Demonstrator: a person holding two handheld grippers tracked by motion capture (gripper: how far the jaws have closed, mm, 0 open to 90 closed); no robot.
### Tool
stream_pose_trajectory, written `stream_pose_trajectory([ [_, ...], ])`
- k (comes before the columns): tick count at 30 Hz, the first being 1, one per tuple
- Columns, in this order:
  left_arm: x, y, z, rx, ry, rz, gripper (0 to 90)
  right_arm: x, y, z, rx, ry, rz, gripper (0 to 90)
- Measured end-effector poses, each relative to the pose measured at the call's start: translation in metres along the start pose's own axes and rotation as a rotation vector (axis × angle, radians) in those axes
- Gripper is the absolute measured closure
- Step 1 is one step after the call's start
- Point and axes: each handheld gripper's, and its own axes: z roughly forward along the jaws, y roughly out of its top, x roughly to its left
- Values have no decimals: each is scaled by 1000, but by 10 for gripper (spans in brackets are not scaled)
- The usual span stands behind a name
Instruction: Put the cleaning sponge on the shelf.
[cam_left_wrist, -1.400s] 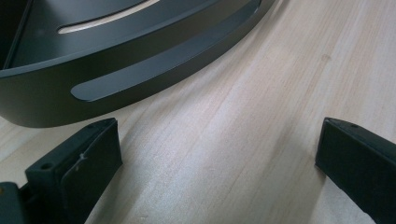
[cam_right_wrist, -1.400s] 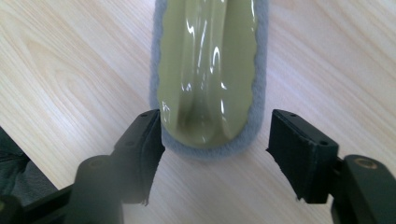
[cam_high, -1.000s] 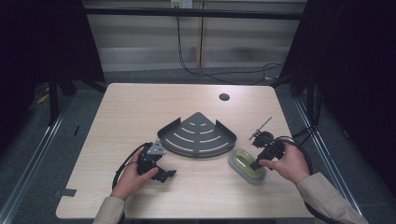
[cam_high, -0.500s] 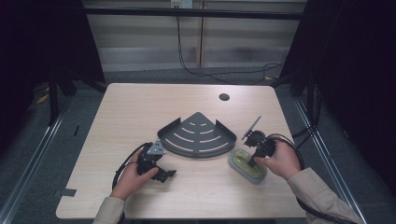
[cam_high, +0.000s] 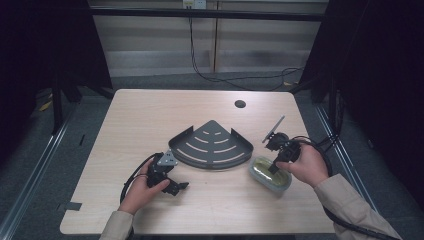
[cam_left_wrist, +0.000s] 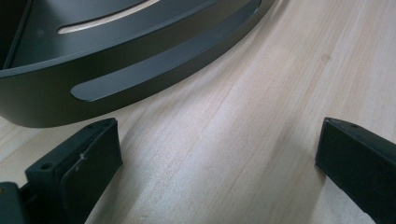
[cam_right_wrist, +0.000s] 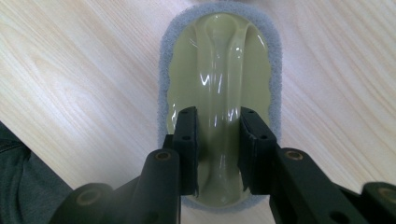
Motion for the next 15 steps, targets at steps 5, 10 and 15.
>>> stream_pose_trajectory([
  [5,0,0,0,0,0,-1,0,-2,4,-9,-6,3,0,708],
  [10,0,0,0,0,-1,-1,0,-3,8,-18,-11,0,3,708],
  [15,0,0,0,1,0,-1,0,-5,13,-26,-24,-1,5,708],
])
